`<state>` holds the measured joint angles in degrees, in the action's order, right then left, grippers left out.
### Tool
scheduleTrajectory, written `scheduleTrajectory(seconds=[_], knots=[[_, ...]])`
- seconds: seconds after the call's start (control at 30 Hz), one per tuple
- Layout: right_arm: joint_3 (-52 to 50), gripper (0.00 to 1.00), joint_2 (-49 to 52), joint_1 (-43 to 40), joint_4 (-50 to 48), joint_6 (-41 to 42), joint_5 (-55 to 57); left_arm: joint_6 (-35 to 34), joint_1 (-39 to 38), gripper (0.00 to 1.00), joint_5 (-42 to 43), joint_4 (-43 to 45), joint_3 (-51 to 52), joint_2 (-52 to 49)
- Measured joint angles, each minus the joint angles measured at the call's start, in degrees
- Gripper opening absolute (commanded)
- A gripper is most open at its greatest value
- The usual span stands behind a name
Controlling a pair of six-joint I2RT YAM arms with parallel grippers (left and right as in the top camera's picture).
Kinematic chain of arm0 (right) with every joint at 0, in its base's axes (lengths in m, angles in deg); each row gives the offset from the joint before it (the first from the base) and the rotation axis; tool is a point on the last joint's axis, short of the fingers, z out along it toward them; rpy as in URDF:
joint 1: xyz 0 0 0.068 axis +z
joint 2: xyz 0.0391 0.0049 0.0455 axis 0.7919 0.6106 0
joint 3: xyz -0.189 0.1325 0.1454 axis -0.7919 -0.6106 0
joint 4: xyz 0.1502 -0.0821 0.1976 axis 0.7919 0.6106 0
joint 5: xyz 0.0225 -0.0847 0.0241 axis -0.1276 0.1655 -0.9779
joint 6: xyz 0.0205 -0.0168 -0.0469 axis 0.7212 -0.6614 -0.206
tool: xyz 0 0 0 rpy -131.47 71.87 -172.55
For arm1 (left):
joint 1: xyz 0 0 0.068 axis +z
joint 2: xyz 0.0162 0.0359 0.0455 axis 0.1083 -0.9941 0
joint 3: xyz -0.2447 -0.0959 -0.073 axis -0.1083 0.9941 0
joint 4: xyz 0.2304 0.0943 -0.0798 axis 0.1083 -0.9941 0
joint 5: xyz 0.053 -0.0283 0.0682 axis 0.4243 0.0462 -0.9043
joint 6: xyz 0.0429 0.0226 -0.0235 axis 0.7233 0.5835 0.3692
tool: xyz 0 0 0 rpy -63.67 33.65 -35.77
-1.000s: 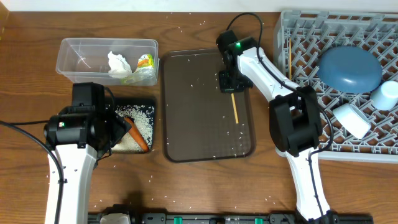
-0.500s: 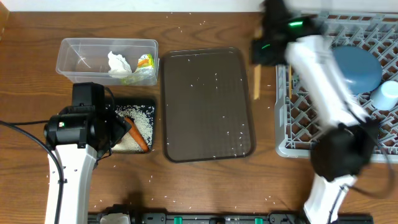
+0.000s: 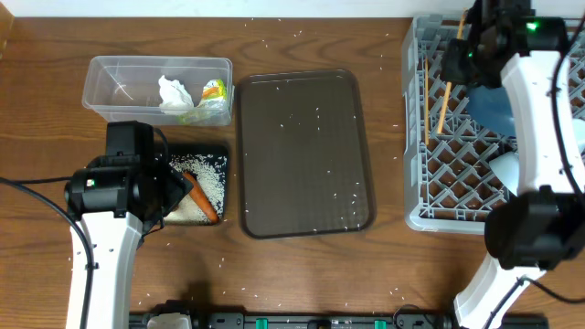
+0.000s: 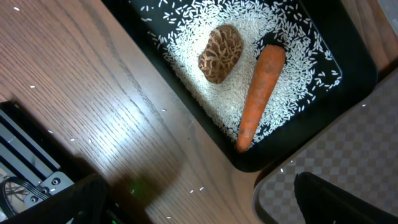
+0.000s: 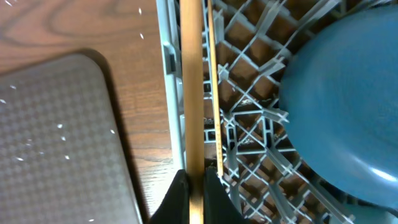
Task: Sort waste into correct bins and load items into the dishwasher rack
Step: 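Carry the second chopstick to the rack and release it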
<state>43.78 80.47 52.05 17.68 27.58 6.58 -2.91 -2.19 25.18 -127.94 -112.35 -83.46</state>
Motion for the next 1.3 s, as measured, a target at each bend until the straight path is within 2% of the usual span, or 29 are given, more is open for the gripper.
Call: scheduleTrajectory(seconds=[0.07,0.23,0.63,0.7,0.83,1.1,1.13,1.17,1.2,1.3], knots=[[0.0,0.14,2.03,0.0,-0.72,-0.7,0.04,0.0,0.0,0.98,-0.02,0.02,0.0,0.0],[-0.11,0.34,6.6,0.0,-1.44,-1.4,0.37,0.0,0.0,0.98,0.0,0.0,0.0,0.0],[-0.35,0.33,7.39,1.07,4.66,0.72,0.52,0.0,0.0,0.98,0.0,0.0,0.0,0.0],[-0.37,0.28,6.49,2.05,6.8,1.64,0.5,0.0,0.0,0.98,0.0,0.02,0.0,0.0],[-0.42,0.22,1.86,5.42,13.79,2.89,0.85,0.0,0.0,0.98,0.0,0.0,0.0,0.0],[-0.42,0.25,-13.09,17.86,27.45,7.17,6.38,0.0,0.0,0.98,-0.02,0.0,0.0,0.0],[-0.42,0.31,-14.82,20.22,28.85,8.48,7.98,0.0,0.0,0.98,-0.02,0.0,0.0,0.0],[-0.44,0.54,-16.31,22.27,29.49,9.51,9.25,0.0,0.0,0.98,-0.02,0.0,0.0,0.0],[-0.48,0.99,-17.81,24.2,29.51,10.34,10.58,0.0,0.0,0.98,0.0,0.0,0.0,0.0],[-1.68,0.99,-22.69,27.93,29.51,12.04,13.81,0.0,0.0,0.98,0.0,0.02,0.0,0.0]])
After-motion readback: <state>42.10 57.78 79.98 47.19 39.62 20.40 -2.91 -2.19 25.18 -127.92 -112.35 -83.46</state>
